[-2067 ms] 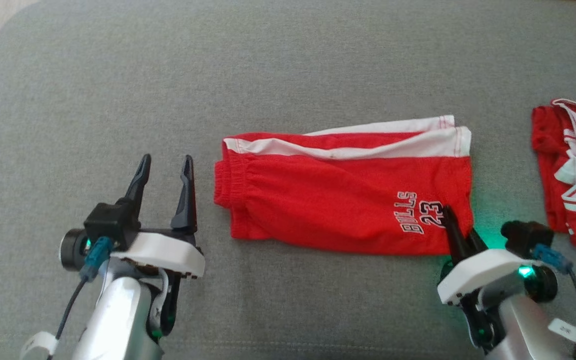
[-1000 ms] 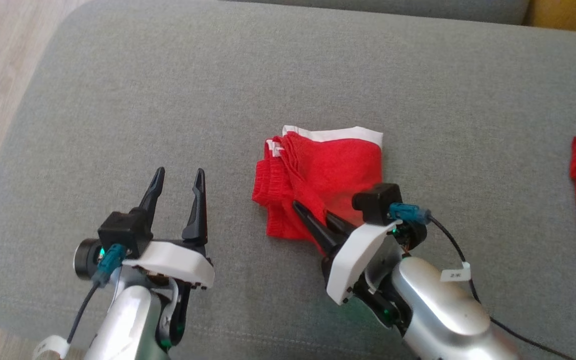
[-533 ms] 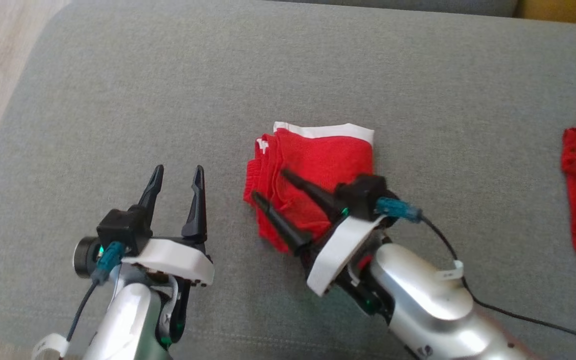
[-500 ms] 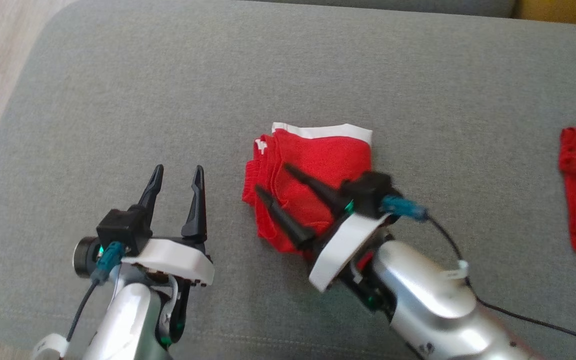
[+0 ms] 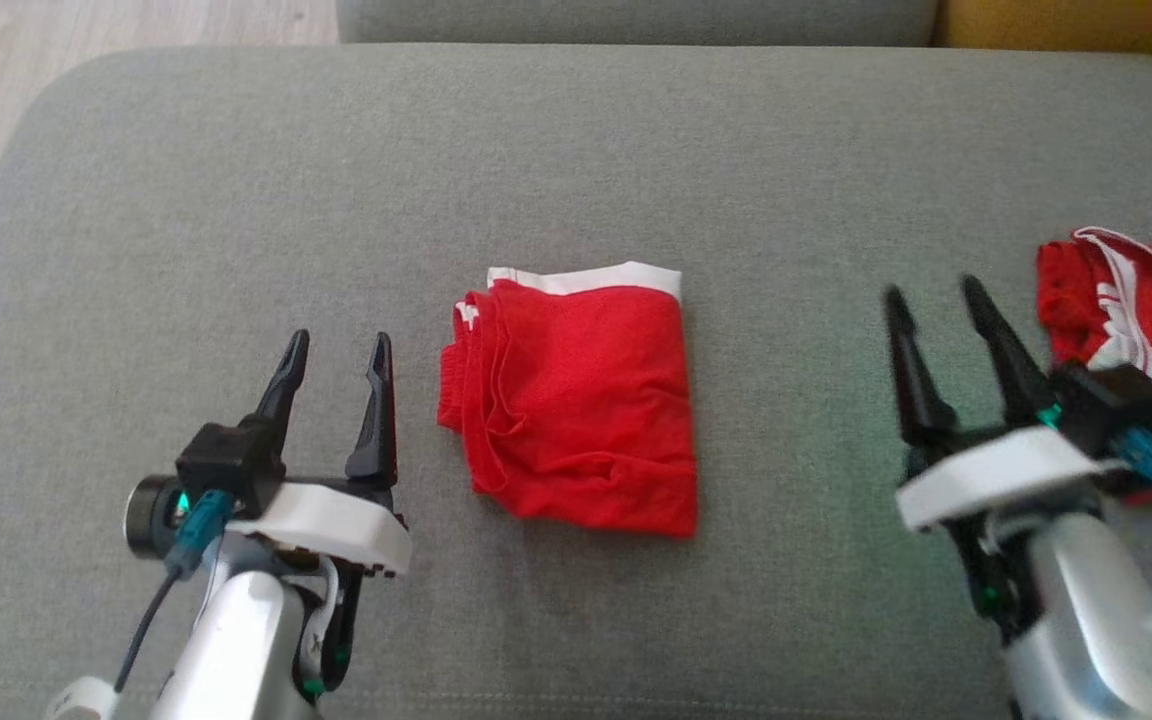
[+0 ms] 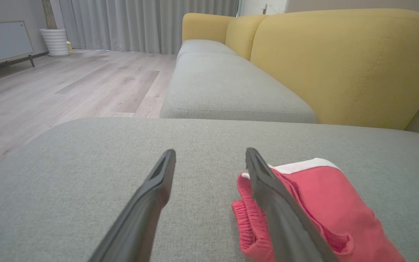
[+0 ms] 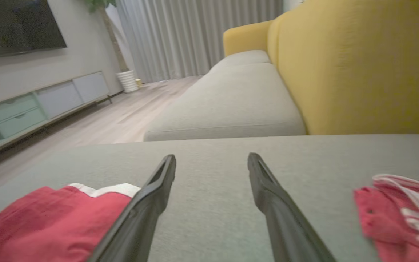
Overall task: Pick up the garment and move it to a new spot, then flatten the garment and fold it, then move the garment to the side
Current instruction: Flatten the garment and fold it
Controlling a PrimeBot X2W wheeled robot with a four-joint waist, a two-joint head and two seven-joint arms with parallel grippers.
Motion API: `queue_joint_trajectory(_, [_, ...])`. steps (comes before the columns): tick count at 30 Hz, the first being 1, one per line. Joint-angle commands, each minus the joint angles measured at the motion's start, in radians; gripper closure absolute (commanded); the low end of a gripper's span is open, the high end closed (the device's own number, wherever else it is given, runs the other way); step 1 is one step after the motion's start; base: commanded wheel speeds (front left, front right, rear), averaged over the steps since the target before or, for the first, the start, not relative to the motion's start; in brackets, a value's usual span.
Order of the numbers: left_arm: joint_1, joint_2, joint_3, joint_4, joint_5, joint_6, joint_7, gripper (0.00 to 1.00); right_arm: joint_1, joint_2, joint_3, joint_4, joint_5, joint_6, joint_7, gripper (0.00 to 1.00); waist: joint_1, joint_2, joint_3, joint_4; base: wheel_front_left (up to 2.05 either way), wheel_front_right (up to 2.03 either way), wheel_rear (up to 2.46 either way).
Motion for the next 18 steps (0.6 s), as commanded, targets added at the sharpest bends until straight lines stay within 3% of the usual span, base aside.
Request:
queue_joint_trajectory(1, [-0.012, 0.022, 0.037, -0.039, 0.008, 0.007, -0.012, 0.00, -0.002, 0.009, -0.001, -0.058, -0.018, -0.001, 0.010, 0.00, 0.0000, -0.0001, -0.007, -0.006, 0.00, 0.00, 0.00])
queue_joint_trajectory(5, [0.006, 0.038, 0.035, -0.060, 0.010, 0.010, -0.008, 0.00, 0.098, 0.027, -0.090, -0.174, -0.071, -0.001, 0.070, 0.00, 0.0000, -0.0001, -0.012, -0.017, 0.00, 0.00, 0.00])
queue_joint_trajectory(18, [0.023, 0.055, 0.024, -0.084, 0.005, 0.017, 0.012, 0.00, 0.164, 0.057, -0.119, -0.282, -0.108, -0.001, 0.137, 0.00, 0.0000, -0.0001, -0.019, -0.016, 0.00, 0.00, 0.00])
